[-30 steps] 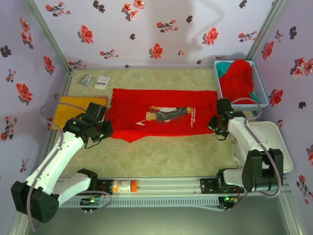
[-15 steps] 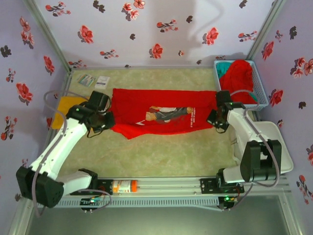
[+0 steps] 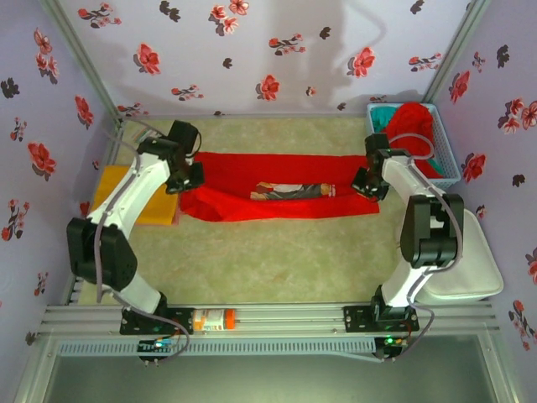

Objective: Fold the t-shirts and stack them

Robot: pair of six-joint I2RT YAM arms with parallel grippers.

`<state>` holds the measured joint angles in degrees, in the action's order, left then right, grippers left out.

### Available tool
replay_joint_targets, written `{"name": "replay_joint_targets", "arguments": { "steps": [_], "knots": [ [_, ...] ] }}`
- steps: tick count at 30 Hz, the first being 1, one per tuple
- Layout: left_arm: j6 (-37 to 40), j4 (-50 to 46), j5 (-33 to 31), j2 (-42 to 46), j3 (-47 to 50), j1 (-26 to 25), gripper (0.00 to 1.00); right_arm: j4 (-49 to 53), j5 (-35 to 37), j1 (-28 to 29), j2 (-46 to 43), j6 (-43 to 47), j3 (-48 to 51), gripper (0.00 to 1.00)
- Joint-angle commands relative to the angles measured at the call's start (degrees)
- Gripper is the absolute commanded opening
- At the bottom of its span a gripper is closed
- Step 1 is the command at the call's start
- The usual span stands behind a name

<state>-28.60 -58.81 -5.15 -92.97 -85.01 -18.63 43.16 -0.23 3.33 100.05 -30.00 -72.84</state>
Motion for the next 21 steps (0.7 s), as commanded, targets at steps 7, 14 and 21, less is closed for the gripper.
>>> {"name": "replay_joint_targets", "arguments": {
  "steps": [7,14,21],
  "knots": [
    [4.5,-5.0,-3.9,-10.5,-12.2,1.0,0.00,-0.6,0.0,-1.0,7.4,1.3,-7.3,0.00],
    [5.8,-7.0,-4.7,-17.7,-21.5,1.2,0.00,-0.8,0.6,-1.9,9.5,0.4,-8.8,0.00],
    [6.9,-9.7,-4.7,-23.4,-29.1,1.2,0.00,-0.9,0.6,-2.1,11.0,0.1,-9.6,0.00]
  ]
}}
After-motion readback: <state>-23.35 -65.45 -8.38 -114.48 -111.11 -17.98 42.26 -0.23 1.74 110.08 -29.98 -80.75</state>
